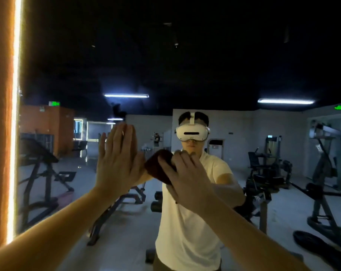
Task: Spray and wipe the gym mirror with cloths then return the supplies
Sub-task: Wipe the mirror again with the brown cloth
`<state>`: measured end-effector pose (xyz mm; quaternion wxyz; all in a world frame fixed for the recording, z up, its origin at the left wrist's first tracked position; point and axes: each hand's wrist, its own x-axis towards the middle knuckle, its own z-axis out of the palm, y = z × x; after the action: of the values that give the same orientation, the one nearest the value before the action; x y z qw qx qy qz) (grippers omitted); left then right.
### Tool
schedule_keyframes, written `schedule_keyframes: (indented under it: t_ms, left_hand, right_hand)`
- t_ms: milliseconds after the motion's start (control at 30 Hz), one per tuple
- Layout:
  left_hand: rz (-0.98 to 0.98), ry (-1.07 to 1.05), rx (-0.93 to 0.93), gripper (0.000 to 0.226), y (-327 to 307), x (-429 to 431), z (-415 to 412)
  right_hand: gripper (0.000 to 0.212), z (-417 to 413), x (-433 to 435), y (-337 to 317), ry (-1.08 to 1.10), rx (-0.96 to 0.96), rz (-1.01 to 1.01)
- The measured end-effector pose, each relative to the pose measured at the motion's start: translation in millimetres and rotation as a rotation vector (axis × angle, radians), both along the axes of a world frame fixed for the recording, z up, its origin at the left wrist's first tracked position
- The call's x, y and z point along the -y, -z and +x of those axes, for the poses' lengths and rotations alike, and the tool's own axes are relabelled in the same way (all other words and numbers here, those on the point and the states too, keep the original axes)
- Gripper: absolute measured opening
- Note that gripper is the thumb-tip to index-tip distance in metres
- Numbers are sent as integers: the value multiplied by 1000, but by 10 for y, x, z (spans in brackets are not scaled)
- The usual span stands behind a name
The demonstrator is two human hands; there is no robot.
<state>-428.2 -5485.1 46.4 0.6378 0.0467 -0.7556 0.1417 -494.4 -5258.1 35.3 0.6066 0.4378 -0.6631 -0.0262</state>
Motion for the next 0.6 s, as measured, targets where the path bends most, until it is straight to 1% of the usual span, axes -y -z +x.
schedule_keyframes:
  t_ms: [33,67,133,200,267,333,367,433,533,600]
  left_hand:
    - [20,25,-27,76,-136,-4,-27]
    - [48,46,-53,77,-258,-10,-51]
    - [97,74,-89,76,-418,-8,-111]
    - [109,91,-109,77,-448,6,-159]
    - [92,95,-104,78,-426,31,-193]
    - [88,89,-98,79,-426,60,-204]
    - [89,89,-101,80,-431,67,-209]
    - [82,81,-108,80,-428,64,-205]
    - [72,86,-112,79,-409,52,-200]
    - [82,85,-104,79,-404,45,-186]
  right_hand:
    - [67,-62,-71,-94,16,-45,11]
    - [71,-120,-138,-258,34,-73,-33]
    - [78,-217,-269,-724,65,-92,-245]
    - [73,-242,-366,-1289,97,-81,-471]
    - [65,-206,-342,-1741,120,-14,-657]
    - [62,-143,-110,-1893,113,55,-773]
    - [61,-96,49,-1847,91,62,-781]
    - [58,18,361,-1586,11,38,-682]
    - [51,91,567,-1096,-58,-21,-387]
    - [57,49,462,-907,-60,-76,-192]
